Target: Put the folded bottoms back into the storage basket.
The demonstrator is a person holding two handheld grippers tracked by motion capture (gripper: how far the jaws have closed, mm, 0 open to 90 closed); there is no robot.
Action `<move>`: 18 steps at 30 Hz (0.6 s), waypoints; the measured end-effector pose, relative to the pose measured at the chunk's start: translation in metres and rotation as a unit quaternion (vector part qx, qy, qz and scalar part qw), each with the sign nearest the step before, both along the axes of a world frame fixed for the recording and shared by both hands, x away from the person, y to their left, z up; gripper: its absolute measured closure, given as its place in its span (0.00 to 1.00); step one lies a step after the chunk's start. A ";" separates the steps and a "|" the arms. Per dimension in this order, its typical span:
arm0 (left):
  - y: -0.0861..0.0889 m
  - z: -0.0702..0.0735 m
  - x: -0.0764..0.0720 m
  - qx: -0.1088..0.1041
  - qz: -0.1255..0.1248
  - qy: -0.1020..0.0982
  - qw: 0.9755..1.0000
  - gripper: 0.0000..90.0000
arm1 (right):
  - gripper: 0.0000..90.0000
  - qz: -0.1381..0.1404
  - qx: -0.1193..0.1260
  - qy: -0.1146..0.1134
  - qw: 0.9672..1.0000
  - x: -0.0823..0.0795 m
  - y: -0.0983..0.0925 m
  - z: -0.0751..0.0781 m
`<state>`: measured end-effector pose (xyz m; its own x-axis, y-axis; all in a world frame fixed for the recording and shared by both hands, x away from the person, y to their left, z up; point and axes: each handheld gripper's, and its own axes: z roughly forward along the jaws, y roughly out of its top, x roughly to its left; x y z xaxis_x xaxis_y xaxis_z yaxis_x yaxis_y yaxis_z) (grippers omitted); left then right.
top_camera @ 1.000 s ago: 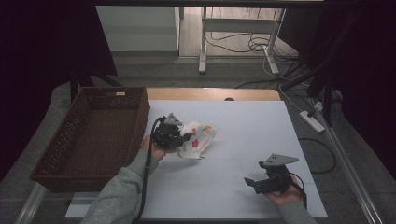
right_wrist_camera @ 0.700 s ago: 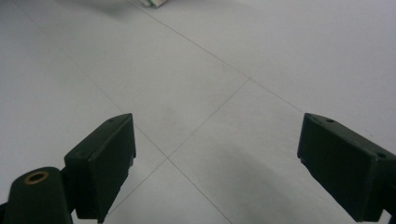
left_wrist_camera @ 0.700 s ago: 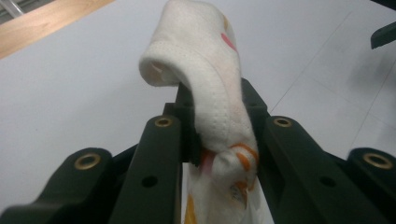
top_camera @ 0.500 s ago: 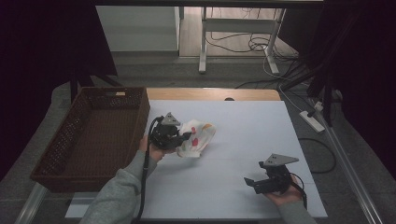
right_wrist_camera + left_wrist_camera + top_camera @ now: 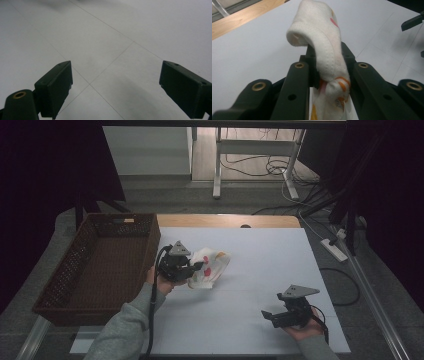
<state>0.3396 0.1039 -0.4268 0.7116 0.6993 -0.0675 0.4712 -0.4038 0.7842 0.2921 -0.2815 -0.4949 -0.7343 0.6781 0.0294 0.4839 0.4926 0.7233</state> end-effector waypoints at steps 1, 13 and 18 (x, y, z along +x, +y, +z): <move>0.000 0.000 0.000 0.000 0.000 0.000 1.000 0.83 | 0.13 0.000 0.000 0.000 1.000 0.000 0.000 0.000; 0.004 0.004 -0.005 0.000 0.002 -0.008 1.000 0.83 | 0.13 0.000 0.000 0.000 1.000 0.000 0.000 0.000; 0.007 0.007 -0.009 -0.004 0.002 -0.012 1.000 0.83 | 0.13 0.000 0.000 0.000 1.000 0.000 0.000 0.000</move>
